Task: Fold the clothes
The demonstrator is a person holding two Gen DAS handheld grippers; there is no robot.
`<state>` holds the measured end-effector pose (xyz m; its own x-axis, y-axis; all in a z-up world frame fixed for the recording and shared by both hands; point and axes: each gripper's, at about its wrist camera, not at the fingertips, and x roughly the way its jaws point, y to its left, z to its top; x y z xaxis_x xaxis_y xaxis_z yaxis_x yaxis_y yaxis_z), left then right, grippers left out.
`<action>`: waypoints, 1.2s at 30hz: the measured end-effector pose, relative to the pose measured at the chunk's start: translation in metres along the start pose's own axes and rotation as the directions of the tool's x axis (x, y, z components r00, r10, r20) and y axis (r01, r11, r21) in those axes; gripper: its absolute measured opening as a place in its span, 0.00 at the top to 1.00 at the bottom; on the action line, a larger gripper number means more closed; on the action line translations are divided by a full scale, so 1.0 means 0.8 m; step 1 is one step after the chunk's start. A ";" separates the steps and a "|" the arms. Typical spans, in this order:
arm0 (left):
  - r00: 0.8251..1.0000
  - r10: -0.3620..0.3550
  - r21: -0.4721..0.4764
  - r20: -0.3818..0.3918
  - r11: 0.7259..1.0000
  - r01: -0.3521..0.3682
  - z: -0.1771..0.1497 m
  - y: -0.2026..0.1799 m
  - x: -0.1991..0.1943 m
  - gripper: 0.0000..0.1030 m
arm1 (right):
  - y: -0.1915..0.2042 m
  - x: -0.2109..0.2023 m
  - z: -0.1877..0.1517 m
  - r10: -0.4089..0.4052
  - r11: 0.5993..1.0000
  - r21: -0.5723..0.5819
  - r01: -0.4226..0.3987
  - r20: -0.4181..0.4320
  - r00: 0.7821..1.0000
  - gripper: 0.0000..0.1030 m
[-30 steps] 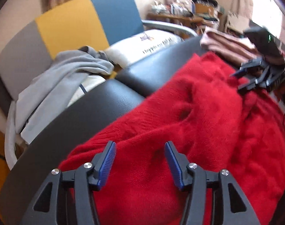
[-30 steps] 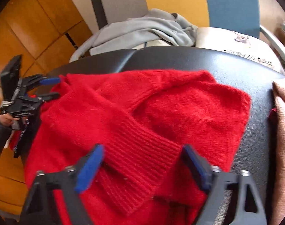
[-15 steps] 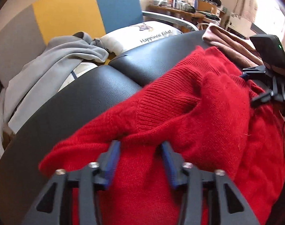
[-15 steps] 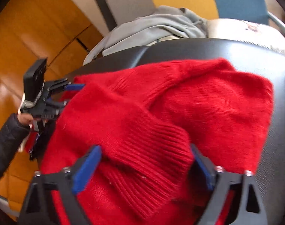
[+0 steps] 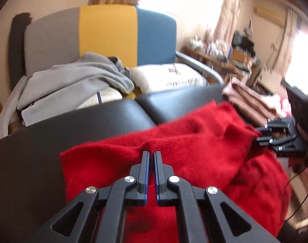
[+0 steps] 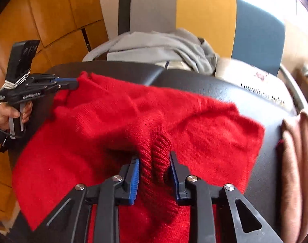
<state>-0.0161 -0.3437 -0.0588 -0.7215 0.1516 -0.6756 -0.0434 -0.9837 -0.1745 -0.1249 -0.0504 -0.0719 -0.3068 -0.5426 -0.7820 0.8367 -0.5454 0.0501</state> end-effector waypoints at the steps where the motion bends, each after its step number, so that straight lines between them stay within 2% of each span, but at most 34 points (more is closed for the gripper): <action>1: 1.000 0.002 -0.017 0.017 1.000 -0.002 0.005 0.003 -0.004 0.97 | -0.002 -0.008 0.001 -0.008 1.000 -0.006 0.008 0.015 1.000 0.74; 4: 0.999 0.028 -0.046 0.022 0.999 -0.027 0.025 0.012 0.010 0.97 | -0.014 -0.018 0.021 -0.042 0.999 -0.006 0.042 0.042 0.998 0.74; 5: 0.999 0.030 -0.047 -0.017 0.998 -0.031 0.029 0.015 0.025 0.97 | -0.024 -0.013 0.028 -0.045 0.999 0.011 0.045 0.029 0.999 0.74; 6: 0.998 0.038 -0.050 -0.056 0.998 -0.041 0.033 0.019 0.040 0.96 | -0.034 -0.006 0.034 -0.043 0.999 0.031 0.043 0.008 0.999 0.69; 7: 0.993 0.068 -0.060 -0.092 0.996 -0.073 0.033 0.026 0.055 0.94 | -0.043 0.003 0.038 -0.029 0.998 0.063 0.031 -0.035 0.999 0.68; 9: 0.986 0.110 -0.104 -0.126 0.987 -0.124 0.031 0.039 0.073 0.93 | -0.065 0.018 0.036 -0.057 0.991 0.120 0.065 -0.067 0.996 0.44; 12: 0.993 0.106 -0.215 -0.059 0.970 -0.117 0.020 0.058 0.049 0.88 | -0.093 0.017 0.027 -0.109 0.975 0.190 0.117 -0.053 0.993 0.41; 14: 0.995 0.098 -0.278 -0.015 0.956 -0.098 0.004 0.067 0.025 0.84 | -0.105 0.000 0.018 -0.063 0.967 0.247 0.061 0.002 0.998 0.41; 16: 0.996 0.081 -0.339 0.022 0.938 -0.069 -0.018 0.076 -0.001 0.84 | -0.105 -0.017 0.004 -0.004 0.961 0.277 -0.010 0.051 0.999 0.41; 18: 0.998 0.018 -0.448 0.056 0.894 0.009 -0.051 0.087 -0.024 0.84 | -0.099 -0.023 -0.013 0.024 0.957 0.287 -0.041 0.064 0.998 0.41; 21: 0.989 -0.067 -0.607 0.133 0.784 0.135 -0.108 0.099 -0.048 0.84 | -0.091 -0.016 -0.039 0.097 0.923 0.368 -0.115 0.068 0.993 0.41; 23: 0.991 -0.052 -0.645 0.126 0.755 0.122 -0.135 0.099 -0.053 0.84 | -0.089 -0.011 -0.049 0.103 0.909 0.396 -0.126 0.081 0.991 0.41; 26: 0.989 -0.071 -0.727 0.132 0.671 0.145 -0.177 0.102 -0.053 0.84 | -0.088 -0.001 -0.054 0.087 0.898 0.425 -0.114 0.082 0.993 0.41; 31: 0.984 -0.070 -0.770 0.161 0.615 0.170 -0.189 0.104 -0.046 0.78 | -0.093 0.018 -0.057 0.083 0.873 0.475 -0.111 0.081 0.993 0.40; 34: 0.982 -0.062 -0.782 0.180 0.597 0.181 -0.183 0.108 -0.040 0.74 | -0.099 0.020 -0.064 0.116 0.843 0.513 -0.164 0.124 0.985 0.33; 36: 0.978 -0.065 -0.794 0.199 0.574 0.200 -0.182 0.111 -0.035 0.70 | -0.102 0.019 -0.068 0.140 0.823 0.532 -0.201 0.152 0.978 0.28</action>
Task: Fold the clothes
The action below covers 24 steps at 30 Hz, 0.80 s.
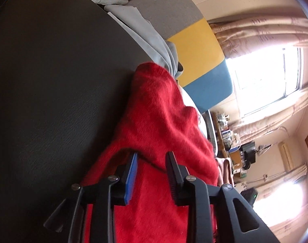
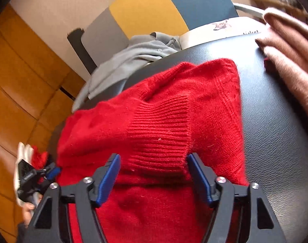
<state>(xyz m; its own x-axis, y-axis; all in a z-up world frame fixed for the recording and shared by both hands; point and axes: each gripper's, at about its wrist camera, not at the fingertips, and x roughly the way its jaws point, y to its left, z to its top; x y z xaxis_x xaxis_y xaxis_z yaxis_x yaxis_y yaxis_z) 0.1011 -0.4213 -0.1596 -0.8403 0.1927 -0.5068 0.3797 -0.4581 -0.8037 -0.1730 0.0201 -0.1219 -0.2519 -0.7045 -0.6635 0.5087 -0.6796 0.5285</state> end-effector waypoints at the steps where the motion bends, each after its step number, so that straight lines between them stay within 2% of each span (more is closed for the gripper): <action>1: 1.000 -0.008 -0.014 0.004 1.000 0.008 0.001 0.001 0.003 0.70 | -0.002 -0.001 -0.001 0.019 1.000 0.013 -0.019 0.006 1.000 0.27; 3: 1.000 -0.022 -0.047 0.010 0.999 0.022 0.004 0.002 0.014 0.68 | -0.005 -0.002 -0.002 0.058 0.998 0.034 -0.059 0.017 0.998 0.19; 7: 0.998 -0.040 -0.095 0.048 0.994 0.045 0.006 0.005 0.026 0.68 | -0.003 -0.004 -0.001 0.058 0.997 0.044 -0.059 0.030 0.998 0.19; 8: 0.997 -0.048 -0.106 0.059 0.993 0.054 0.007 0.006 0.026 0.69 | -0.002 -0.004 -0.001 0.050 0.998 0.043 -0.052 0.033 0.998 0.26; 9: 0.997 -0.046 -0.115 0.064 0.992 0.053 0.007 0.007 0.027 0.75 | -0.002 -0.005 -0.001 0.043 0.998 0.043 -0.045 0.035 0.998 0.38; 12: 0.996 -0.030 -0.113 0.079 0.993 0.039 0.007 0.007 0.025 0.84 | -0.003 0.000 0.001 0.009 0.999 0.043 -0.009 0.015 1.000 0.62; 15: 0.994 -0.041 -0.068 0.103 0.997 0.048 0.008 -0.005 0.009 0.93 | 0.007 -0.007 0.007 -0.002 1.000 0.005 0.002 0.007 1.000 0.77; 18: 0.990 -0.075 -0.022 0.119 0.997 0.078 0.011 -0.017 -0.008 0.95 | 0.029 -0.026 0.018 0.025 0.998 -0.058 -0.024 0.022 0.999 0.78; 22: 0.991 -0.082 -0.016 0.102 0.996 0.084 0.012 -0.014 -0.016 0.95 | 0.048 -0.061 0.021 0.087 0.993 -0.085 -0.082 0.058 0.995 0.78; 24: 0.995 -0.063 -0.029 0.071 0.997 0.065 0.008 -0.005 -0.012 0.95 | 0.042 -0.049 0.012 0.029 0.995 -0.091 -0.028 0.008 1.000 0.78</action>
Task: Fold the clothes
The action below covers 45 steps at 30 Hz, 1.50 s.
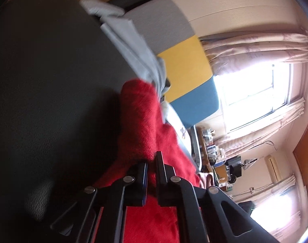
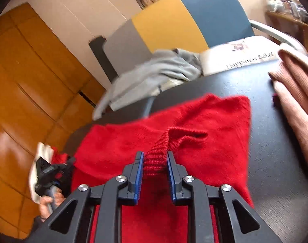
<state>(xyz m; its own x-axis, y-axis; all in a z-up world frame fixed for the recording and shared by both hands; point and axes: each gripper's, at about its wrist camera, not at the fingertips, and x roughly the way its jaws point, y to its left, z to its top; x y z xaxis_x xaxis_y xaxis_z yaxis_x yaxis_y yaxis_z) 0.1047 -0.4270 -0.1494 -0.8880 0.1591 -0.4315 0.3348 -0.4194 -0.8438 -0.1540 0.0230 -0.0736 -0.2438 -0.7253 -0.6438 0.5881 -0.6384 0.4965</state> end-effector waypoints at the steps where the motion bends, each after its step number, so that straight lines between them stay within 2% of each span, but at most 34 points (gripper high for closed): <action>1: 1.000 0.024 0.012 -0.017 1.000 -0.024 -0.004 0.002 0.002 0.95 | -0.004 0.007 -0.006 -0.027 1.000 -0.002 0.027 -0.030 0.999 0.78; 3: 0.996 0.073 0.046 -0.044 0.996 -0.071 -0.012 0.006 0.003 0.95 | -0.019 0.027 -0.025 -0.098 0.995 0.004 0.099 -0.114 0.989 0.74; 5: 0.990 0.127 0.094 -0.065 0.988 -0.121 -0.020 0.007 0.002 0.95 | -0.025 0.029 -0.034 -0.135 0.991 -0.005 0.136 -0.140 0.981 0.73; 7: 0.982 0.168 0.134 -0.088 0.979 -0.155 -0.025 0.008 0.001 0.96 | -0.027 0.013 -0.034 -0.129 0.992 -0.008 0.129 -0.104 0.986 0.61; 9: 0.975 0.200 0.163 -0.101 0.970 -0.182 -0.028 0.006 -0.002 0.97 | -0.023 -0.004 -0.027 -0.132 0.991 -0.031 0.130 -0.050 0.990 0.36; 12: 0.975 0.213 0.204 -0.069 0.959 -0.195 -0.028 -0.008 -0.015 0.95 | -0.007 -0.012 -0.001 -0.132 0.987 -0.097 0.132 0.007 0.991 0.24; 13: 0.976 0.214 0.226 -0.048 0.954 -0.198 -0.027 -0.016 -0.020 0.94 | -0.002 -0.007 0.005 -0.139 0.983 -0.122 0.139 0.007 0.990 0.23; 17: 0.974 0.223 0.305 0.034 0.926 -0.223 0.001 -0.055 -0.020 0.86 | 0.024 0.043 0.022 -0.184 0.949 -0.266 0.168 -0.038 0.982 0.23; 20: 0.963 0.259 0.338 0.074 0.902 -0.268 0.034 -0.072 -0.003 0.79 | 0.038 0.090 0.028 -0.245 0.910 -0.366 0.194 -0.098 0.965 0.24; 22: 0.952 0.296 0.355 0.071 0.885 -0.302 0.057 -0.072 0.015 0.76 | 0.041 0.113 0.026 -0.288 0.885 -0.413 0.216 -0.121 0.950 0.26; 25: 0.937 0.350 0.339 -0.009 0.882 -0.326 0.084 -0.058 0.058 0.74 | 0.035 0.130 0.020 -0.300 0.875 -0.436 0.211 -0.148 0.942 0.26; 28: 0.929 0.359 0.325 -0.086 0.892 -0.315 0.099 -0.042 0.082 0.73 | 0.026 0.127 0.017 -0.276 0.885 -0.426 0.189 -0.154 0.949 0.27; 29: 0.929 0.356 0.317 -0.104 0.897 -0.308 0.101 -0.039 0.088 0.73 | 0.023 0.126 0.017 -0.269 0.889 -0.420 0.182 -0.157 0.950 0.29; 31: 0.942 0.310 0.287 -0.131 0.921 -0.263 0.102 -0.034 0.090 0.73 | 0.022 0.127 0.018 -0.266 0.889 -0.421 0.178 -0.159 0.951 0.32; 32: 0.948 0.295 0.301 -0.120 0.921 -0.249 0.101 -0.038 0.086 0.80 | 0.022 0.127 0.019 -0.265 0.888 -0.424 0.176 -0.160 0.951 0.36; 33: 0.954 0.280 0.314 -0.109 0.920 -0.234 0.100 -0.042 0.081 0.94 | 0.023 0.127 0.020 -0.261 0.887 -0.429 0.170 -0.162 0.952 0.45; 34: 0.957 0.277 0.335 -0.089 0.913 -0.233 0.099 -0.047 0.077 0.96 | 0.027 0.127 0.019 -0.257 0.885 -0.435 0.164 -0.163 0.953 0.52; 35: 0.946 0.321 0.381 -0.038 0.880 -0.283 0.097 -0.054 0.071 0.97 | 0.032 0.125 0.020 -0.255 0.881 -0.445 0.160 -0.162 0.953 0.67; 36: 0.938 0.347 0.402 -0.010 0.860 -0.314 0.096 -0.056 0.065 0.97 | 0.041 0.123 0.022 -0.260 0.871 -0.463 0.162 -0.155 0.953 0.80; 37: 0.924 0.382 0.411 0.004 0.842 -0.350 0.095 -0.052 0.063 0.97 | 0.048 0.122 0.024 -0.271 0.858 -0.484 0.173 -0.141 0.952 0.83; 41: 0.862 0.506 0.422 0.028 0.776 -0.470 0.090 -0.030 0.058 1.00 | 0.058 0.130 0.026 -0.353 0.802 -0.543 0.250 -0.091 0.931 0.84; 42: 0.827 0.559 0.430 0.059 0.734 -0.526 0.087 -0.025 0.057 1.00 | 0.057 0.133 0.025 -0.373 0.790 -0.550 0.270 -0.083 0.924 0.81; 43: 0.822 0.566 0.414 0.064 0.734 -0.538 0.088 -0.020 0.055 1.00 | 0.055 0.136 0.024 -0.391 0.780 -0.555 0.289 -0.073 0.917 0.76; 45: 0.864 0.500 0.348 0.051 0.802 -0.485 0.091 -0.016 0.038 0.97 | 0.047 0.132 0.024 -0.398 0.788 -0.533 0.309 -0.058 0.915 0.52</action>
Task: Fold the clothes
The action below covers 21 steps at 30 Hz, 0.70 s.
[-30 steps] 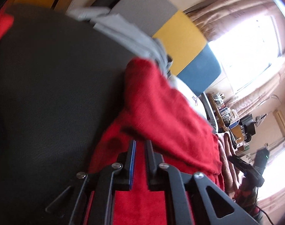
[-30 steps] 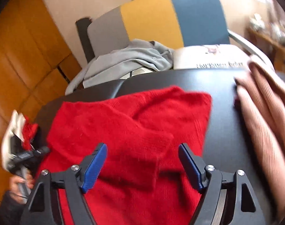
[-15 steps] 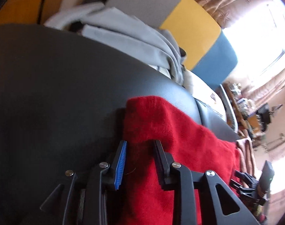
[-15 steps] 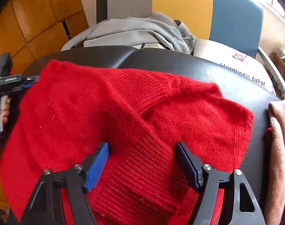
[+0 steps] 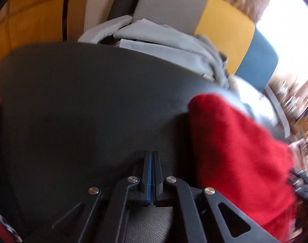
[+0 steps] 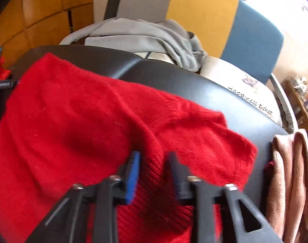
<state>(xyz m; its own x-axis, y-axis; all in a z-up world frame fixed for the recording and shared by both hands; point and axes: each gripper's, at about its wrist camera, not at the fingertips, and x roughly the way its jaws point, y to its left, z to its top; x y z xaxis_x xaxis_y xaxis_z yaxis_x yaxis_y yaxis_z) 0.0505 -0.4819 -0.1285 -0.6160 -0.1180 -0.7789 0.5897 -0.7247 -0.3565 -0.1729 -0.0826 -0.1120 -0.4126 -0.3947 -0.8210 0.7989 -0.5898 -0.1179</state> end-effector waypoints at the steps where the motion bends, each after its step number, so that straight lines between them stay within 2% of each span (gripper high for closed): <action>1: 1.000 -0.018 -0.015 0.026 1.000 0.018 0.001 0.000 -0.010 0.94 | -0.007 -0.003 -0.002 0.007 0.999 0.031 -0.007 0.007 1.000 0.44; 2: 0.997 -0.046 -0.003 0.054 0.999 0.046 0.002 -0.006 -0.021 0.92 | -0.016 -0.009 -0.004 0.015 0.998 0.065 -0.016 0.016 1.000 0.30; 3: 0.994 -0.074 0.010 0.081 0.997 0.074 0.003 -0.012 -0.031 0.88 | -0.023 -0.019 -0.007 0.016 0.995 0.095 -0.019 0.031 0.999 0.26; 5: 0.984 -0.130 0.062 0.120 0.990 0.124 0.005 -0.034 -0.048 0.84 | -0.030 -0.040 -0.011 0.023 0.992 0.122 -0.031 0.070 0.997 0.26; 8: 0.976 -0.173 0.203 0.133 0.969 0.144 0.004 -0.088 -0.053 0.81 | -0.030 -0.072 -0.020 0.148 0.969 0.178 -0.171 0.134 0.980 0.26; 10: 0.980 -0.156 0.262 0.122 0.958 0.120 0.002 -0.114 -0.039 0.81 | -0.015 -0.081 -0.024 0.239 0.949 0.174 -0.263 0.150 0.959 0.26; 12: 0.985 -0.135 0.314 0.111 0.945 0.094 0.001 -0.138 -0.024 0.80 | 0.002 -0.072 -0.031 0.298 0.931 0.178 -0.317 0.127 0.946 0.27; 13: 0.989 -0.104 0.306 0.101 0.950 0.068 0.001 -0.136 -0.013 0.79 | 0.011 -0.067 -0.034 0.316 0.926 0.179 -0.332 0.113 0.942 0.27; 16: 0.998 0.017 0.242 0.053 0.970 -0.029 -0.017 -0.106 0.023 0.77 | 0.031 -0.042 -0.045 0.232 0.958 0.160 -0.238 0.057 0.971 0.27; 18: 0.995 -0.043 0.176 0.091 0.984 0.027 -0.034 -0.080 0.019 0.75 | 0.026 -0.029 -0.055 0.170 0.969 0.164 -0.183 0.090 0.981 0.25; 20: 0.994 -0.054 0.110 0.094 0.993 0.043 -0.038 -0.061 0.010 0.76 | 0.021 -0.018 -0.065 0.114 0.977 0.169 -0.133 0.121 0.986 0.21; 21: 0.993 -0.050 0.093 0.103 0.995 0.040 -0.042 -0.055 0.008 0.78 | 0.022 -0.018 -0.066 0.114 0.977 0.165 -0.134 0.127 0.985 0.20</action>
<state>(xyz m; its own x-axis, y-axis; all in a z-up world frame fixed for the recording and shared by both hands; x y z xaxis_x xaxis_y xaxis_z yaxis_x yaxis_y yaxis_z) 0.0383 -0.4282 -0.1349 -0.6953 -0.1513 -0.7026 0.5132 -0.7890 -0.3379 -0.1299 -0.0500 -0.1322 -0.3710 -0.5452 -0.7517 0.7637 -0.6397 0.0871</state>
